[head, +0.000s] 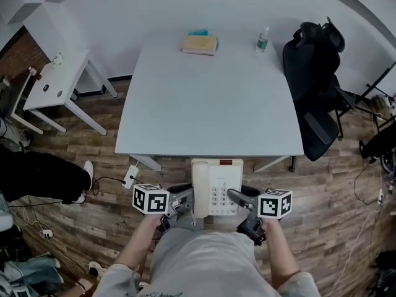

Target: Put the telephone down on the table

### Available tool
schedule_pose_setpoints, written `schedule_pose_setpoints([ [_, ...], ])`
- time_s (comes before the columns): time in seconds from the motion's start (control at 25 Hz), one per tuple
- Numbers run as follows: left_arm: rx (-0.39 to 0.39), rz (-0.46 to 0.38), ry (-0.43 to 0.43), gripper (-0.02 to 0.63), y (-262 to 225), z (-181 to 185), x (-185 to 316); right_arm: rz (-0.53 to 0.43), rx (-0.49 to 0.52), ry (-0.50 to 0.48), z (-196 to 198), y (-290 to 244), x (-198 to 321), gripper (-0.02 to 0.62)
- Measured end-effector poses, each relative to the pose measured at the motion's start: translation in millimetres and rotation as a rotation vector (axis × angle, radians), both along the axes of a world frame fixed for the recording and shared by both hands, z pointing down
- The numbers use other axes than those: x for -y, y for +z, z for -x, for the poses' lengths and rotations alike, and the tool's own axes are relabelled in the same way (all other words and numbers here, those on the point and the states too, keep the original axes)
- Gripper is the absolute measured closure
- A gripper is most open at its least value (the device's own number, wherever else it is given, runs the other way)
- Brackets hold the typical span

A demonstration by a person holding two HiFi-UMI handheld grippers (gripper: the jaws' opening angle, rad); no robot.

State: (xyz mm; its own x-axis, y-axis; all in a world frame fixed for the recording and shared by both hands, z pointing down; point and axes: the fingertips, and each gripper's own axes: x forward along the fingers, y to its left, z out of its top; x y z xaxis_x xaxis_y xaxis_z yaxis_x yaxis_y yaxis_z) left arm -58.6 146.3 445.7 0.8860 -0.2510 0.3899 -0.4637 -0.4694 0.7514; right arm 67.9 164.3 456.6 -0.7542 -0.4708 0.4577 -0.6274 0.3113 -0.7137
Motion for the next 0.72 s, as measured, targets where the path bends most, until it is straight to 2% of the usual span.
schedule_pose_setpoints([
  [0.72, -0.002, -0.003, 0.056, 0.485, -9.8, 33.7, 139.6, -0.007, -0.007, 0.074, 34.8, -10.5, 132.7, 0.371],
])
